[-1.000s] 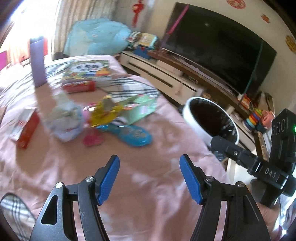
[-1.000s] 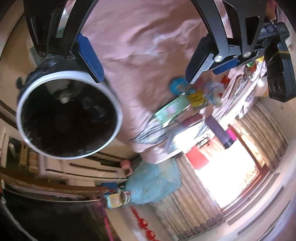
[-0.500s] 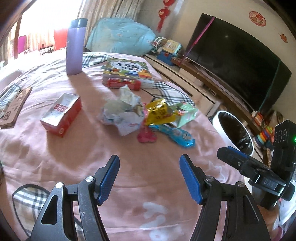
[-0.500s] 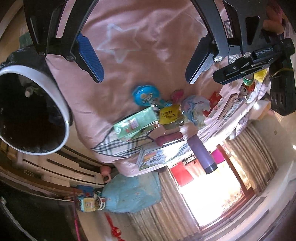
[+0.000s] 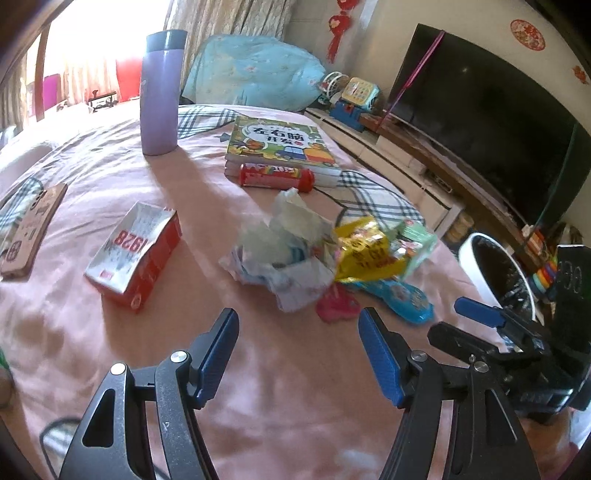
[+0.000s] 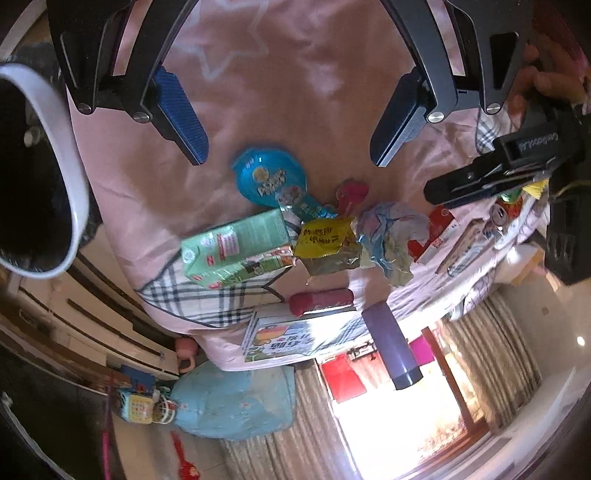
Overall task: Collect trash
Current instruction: 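Grasp the crumpled foil wrapper with the left tool while the right tool grasps the blue pouch, then carry the foil wrapper in the left tool over the bin while the right tool carries the blue pouch there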
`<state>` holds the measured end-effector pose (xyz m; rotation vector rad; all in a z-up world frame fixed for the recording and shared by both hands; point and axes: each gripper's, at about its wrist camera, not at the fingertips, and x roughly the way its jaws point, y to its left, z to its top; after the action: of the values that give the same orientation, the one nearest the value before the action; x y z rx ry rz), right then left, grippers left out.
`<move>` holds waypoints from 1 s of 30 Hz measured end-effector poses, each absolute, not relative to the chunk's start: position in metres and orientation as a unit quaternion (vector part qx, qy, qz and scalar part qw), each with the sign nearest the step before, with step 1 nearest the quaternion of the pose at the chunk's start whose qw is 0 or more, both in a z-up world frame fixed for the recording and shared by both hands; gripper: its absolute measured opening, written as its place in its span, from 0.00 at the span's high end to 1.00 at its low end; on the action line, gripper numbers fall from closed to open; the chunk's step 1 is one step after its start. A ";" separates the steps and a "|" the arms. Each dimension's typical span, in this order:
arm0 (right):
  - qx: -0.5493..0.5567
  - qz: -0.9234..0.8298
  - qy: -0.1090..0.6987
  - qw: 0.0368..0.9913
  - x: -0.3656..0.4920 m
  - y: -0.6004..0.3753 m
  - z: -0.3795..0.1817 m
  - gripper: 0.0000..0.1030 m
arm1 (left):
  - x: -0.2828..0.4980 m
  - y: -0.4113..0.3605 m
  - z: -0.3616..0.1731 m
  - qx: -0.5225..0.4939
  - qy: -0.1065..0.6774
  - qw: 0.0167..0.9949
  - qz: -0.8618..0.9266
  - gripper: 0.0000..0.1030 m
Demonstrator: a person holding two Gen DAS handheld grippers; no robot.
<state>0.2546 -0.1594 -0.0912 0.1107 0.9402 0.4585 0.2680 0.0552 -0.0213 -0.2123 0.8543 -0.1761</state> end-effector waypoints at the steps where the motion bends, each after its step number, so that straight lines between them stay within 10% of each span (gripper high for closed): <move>1: 0.045 0.219 0.451 0.864 0.259 -0.156 -0.093 0.15 | 0.273 0.054 -0.023 -0.101 0.413 0.901 -0.085 0.35; 8: -0.001 0.215 0.475 0.853 0.284 -0.138 -0.112 0.33 | 0.313 0.049 -0.042 -0.100 0.430 0.893 -0.083 0.38; 10: -0.013 0.208 0.482 0.851 0.287 -0.136 -0.117 0.49 | 0.317 0.047 -0.045 -0.096 0.432 0.892 -0.089 0.53; 16: -0.009 0.211 0.476 0.854 0.276 -0.140 -0.113 0.49 | 0.311 0.045 -0.046 -0.089 0.426 0.895 -0.100 0.76; 30: 0.083 0.201 0.450 0.866 0.221 -0.189 -0.090 0.50 | 0.252 0.036 -0.025 -0.106 0.408 0.894 -0.152 0.77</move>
<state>0.2206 -0.1888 -0.0903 0.1729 0.9429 0.4220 0.2522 0.0356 -0.0251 -0.2193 0.8466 -0.3150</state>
